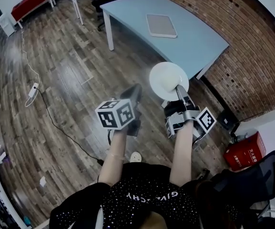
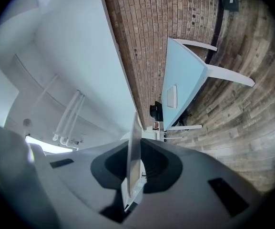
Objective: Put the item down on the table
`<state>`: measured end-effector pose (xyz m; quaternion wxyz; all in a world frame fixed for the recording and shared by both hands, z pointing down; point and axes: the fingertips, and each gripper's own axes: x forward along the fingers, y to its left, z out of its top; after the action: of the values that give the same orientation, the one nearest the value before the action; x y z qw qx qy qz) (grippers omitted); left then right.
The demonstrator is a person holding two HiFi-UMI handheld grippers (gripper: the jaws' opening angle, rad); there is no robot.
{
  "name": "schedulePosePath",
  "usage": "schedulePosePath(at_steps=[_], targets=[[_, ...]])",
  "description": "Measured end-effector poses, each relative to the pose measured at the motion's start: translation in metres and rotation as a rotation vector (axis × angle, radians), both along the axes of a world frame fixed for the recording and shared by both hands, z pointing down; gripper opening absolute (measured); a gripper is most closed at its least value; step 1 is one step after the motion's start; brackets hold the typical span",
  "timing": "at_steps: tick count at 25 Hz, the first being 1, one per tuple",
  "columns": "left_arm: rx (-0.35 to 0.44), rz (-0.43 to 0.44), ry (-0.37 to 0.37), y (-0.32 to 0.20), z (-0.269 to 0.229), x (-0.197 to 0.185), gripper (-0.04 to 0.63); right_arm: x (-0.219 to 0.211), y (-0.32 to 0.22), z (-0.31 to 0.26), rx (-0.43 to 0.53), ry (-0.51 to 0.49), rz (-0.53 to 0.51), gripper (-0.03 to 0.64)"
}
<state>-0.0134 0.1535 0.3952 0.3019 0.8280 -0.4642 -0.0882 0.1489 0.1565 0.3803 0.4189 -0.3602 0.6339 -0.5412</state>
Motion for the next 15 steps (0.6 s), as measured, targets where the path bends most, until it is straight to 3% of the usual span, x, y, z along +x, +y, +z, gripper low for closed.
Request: schedulePosePath(at_steps=[15], targets=[[0.001, -0.007, -0.031, -0.003, 0.006, 0.017, 0.011, 0.014, -0.008, 0.02, -0.048, -0.053, 0.01, 0.035]])
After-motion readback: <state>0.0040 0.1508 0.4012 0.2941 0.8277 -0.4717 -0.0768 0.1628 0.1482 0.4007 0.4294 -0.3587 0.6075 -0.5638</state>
